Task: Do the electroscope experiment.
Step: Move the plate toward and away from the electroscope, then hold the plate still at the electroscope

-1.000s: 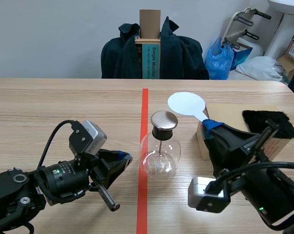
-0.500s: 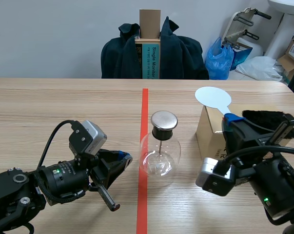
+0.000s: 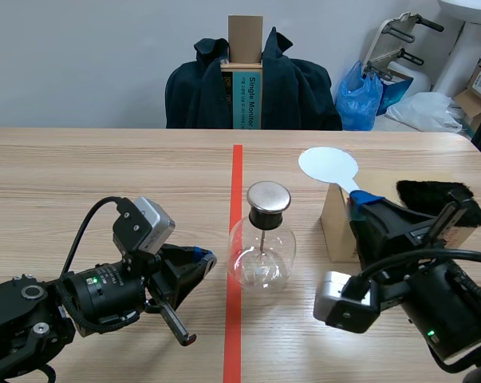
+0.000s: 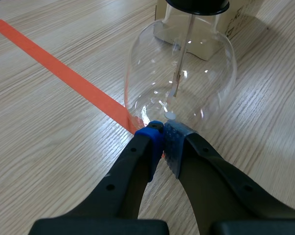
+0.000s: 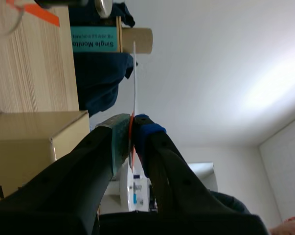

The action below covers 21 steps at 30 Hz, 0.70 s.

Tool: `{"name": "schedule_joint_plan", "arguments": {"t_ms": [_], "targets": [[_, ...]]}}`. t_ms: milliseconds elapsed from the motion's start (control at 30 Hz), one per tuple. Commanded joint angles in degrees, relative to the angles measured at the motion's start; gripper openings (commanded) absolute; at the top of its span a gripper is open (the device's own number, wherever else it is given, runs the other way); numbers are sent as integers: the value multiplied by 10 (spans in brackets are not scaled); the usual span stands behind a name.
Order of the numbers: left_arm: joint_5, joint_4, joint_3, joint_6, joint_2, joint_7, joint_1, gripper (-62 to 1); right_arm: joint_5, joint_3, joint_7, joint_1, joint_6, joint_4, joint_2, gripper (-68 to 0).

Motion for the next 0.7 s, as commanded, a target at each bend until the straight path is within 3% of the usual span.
{"name": "schedule_joint_plan", "arguments": {"t_ms": [0,333,667], "targets": [[-3,16,-4,-2,2,-9,-2,-583,0,4,13,7,-6,10,6,-669],[-3,16,-4,-2,2,-9,-2,-583,-7,4,98,7,-6,10,6,-669],[-3,16,-4,-2,2,-9,-2,-583,-7,4,133,7,-6,10,6,-669]]}}
